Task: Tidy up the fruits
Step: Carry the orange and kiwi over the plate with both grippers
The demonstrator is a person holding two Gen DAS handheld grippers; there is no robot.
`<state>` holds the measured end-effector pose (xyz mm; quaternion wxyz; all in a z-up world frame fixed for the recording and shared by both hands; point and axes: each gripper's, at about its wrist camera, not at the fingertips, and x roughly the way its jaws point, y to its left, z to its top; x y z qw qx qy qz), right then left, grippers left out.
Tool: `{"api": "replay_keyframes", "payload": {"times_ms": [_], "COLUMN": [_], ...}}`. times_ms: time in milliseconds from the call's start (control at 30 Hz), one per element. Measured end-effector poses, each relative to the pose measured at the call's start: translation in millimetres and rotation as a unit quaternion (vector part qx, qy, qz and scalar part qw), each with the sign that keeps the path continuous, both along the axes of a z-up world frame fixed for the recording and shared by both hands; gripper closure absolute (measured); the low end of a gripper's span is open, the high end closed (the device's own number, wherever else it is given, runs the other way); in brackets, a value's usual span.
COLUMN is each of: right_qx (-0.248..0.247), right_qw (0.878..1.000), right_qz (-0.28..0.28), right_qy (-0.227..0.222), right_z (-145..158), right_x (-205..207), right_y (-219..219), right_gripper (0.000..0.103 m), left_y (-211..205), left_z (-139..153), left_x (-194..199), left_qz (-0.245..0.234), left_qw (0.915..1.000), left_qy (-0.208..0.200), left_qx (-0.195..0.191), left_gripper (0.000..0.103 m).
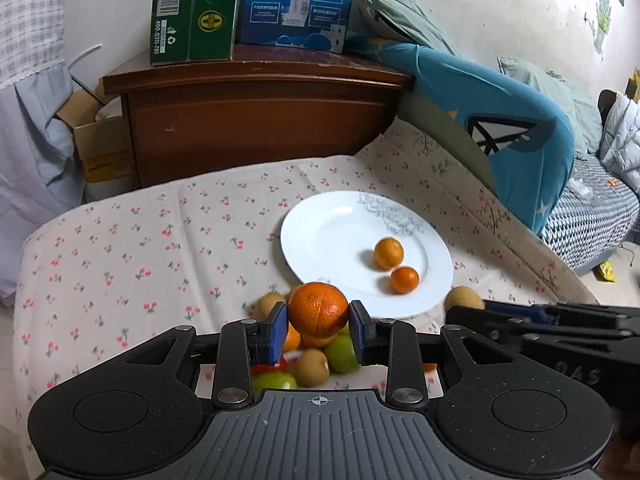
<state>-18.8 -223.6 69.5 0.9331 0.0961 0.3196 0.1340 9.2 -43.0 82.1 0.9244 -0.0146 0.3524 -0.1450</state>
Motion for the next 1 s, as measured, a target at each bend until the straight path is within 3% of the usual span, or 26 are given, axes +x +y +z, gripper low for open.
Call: {"api": "replay_keyframes", "payload": {"times_ms": [433, 1000], "right_qx": [0.030, 0.043], "right_qw": [0.997, 0.989], "right_qz": [-0.070, -0.111], "right_qy": [0.034, 0.091], "right_z": [-4.7, -35.0], "right_x": [63.0, 105.0], "right_y": [-44.1, -49.2], "right_gripper": [0.075, 0.075], "left_y": [-17.6, -47.4], "left_z": [-5.8, -40.5], "left_x": [57.5, 106.1], "left_qz": [-0.032, -0.060], "left_qw": [0.9994, 0.9966], "left_qy": [0.007, 0.056], "left_qx": [0.005, 0.010], "left_gripper": [0.073, 0.073]}}
